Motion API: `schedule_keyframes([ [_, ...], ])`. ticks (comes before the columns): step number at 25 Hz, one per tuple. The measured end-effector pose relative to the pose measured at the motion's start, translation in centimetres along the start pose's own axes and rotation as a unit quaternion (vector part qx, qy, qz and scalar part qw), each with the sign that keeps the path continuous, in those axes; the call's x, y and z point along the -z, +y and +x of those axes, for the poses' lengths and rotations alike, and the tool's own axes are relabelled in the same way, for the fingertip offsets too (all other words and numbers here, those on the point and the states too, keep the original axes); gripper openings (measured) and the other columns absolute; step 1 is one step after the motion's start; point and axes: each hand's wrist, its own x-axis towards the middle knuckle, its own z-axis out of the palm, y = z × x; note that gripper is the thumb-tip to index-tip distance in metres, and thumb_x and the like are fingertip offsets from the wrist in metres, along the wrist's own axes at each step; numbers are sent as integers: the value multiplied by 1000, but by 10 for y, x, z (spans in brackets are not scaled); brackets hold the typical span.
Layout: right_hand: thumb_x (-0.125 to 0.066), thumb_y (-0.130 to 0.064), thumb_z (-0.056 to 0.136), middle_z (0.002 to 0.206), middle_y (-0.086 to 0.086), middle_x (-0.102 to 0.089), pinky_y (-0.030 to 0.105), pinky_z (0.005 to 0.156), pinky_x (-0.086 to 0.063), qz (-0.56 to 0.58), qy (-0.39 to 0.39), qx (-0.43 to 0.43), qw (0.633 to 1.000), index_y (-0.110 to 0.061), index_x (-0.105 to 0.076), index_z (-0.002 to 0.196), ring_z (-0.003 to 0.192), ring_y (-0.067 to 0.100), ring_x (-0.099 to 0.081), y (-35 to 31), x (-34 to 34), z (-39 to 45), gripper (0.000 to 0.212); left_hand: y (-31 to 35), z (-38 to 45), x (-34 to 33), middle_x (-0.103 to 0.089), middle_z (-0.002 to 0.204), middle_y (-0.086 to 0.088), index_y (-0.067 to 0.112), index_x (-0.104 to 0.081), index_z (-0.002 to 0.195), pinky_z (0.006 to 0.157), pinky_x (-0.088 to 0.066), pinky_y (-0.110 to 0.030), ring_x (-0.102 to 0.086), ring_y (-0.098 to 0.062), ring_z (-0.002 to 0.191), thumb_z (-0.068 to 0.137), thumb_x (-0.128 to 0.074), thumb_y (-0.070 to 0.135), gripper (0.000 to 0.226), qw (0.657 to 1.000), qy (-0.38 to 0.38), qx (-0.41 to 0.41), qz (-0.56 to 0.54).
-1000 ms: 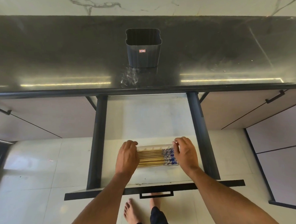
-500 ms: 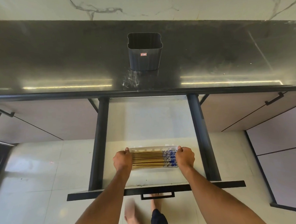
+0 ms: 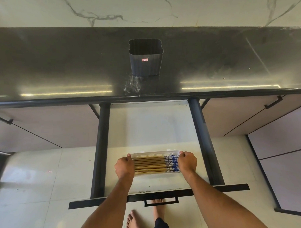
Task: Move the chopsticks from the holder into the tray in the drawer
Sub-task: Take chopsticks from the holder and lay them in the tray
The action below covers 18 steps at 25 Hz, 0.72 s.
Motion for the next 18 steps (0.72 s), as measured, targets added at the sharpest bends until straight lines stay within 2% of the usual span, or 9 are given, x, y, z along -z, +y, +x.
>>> schedule_keyframes([
  [3, -46, -35, 105, 96, 12, -72, 24, 57, -56, 3, -14, -9, 1000, -8, -65, 96, 72, 19, -69, 0, -2, 0, 34, -2, 0, 0, -71, 87, -10, 5, -74, 92, 73, -55, -28, -63, -17, 74, 105, -44, 36, 46, 1000, 2, -6, -1],
  [8, -44, -39, 106, 109, 14, -70, 18, 52, -47, -8, -47, -2, 999, -5, -61, 114, 81, 18, -66, -6, 4, -4, 39, -5, -2, 6, -70, 93, -11, 4, -71, 100, 81, -60, -35, -65, -20, 82, 106, -42, 35, 42, 999, -8, -31, 13],
  [11, -44, -40, 106, 115, 14, -67, 17, 60, -46, -53, -33, 67, 996, -3, -59, 120, 89, 19, -62, -14, 13, -15, 42, 0, -14, 12, -68, 114, -11, 5, -63, 119, 89, -58, -35, -65, -21, 97, 106, -41, 32, 37, 993, 8, -103, 62],
  [13, -45, -40, 105, 120, 12, -65, 26, 79, -53, -91, -10, 138, 986, -4, -57, 126, 104, 22, -62, -19, 19, -26, 43, 5, -26, 17, -62, 128, -10, 7, -55, 132, 96, -52, -35, -60, -24, 114, 106, -42, 29, 36, 979, 18, -177, 101],
  [15, -46, -38, 105, 123, 11, -63, 32, 92, -53, -117, 6, 215, 969, -6, -55, 127, 113, 24, -59, -22, 25, -36, 41, 9, -36, 23, -58, 135, -9, 9, -50, 136, 104, -47, -37, -54, -24, 123, 106, -40, 29, 37, 957, 27, -250, 147],
  [18, -47, -37, 105, 128, 10, -59, 29, 96, -50, -132, 21, 298, 945, -6, -52, 131, 119, 23, -56, -28, 34, -53, 40, 13, -48, 28, -55, 141, -8, 11, -48, 140, 111, -42, -37, -51, -23, 130, 106, -39, 30, 40, 931, 41, -313, 184],
])
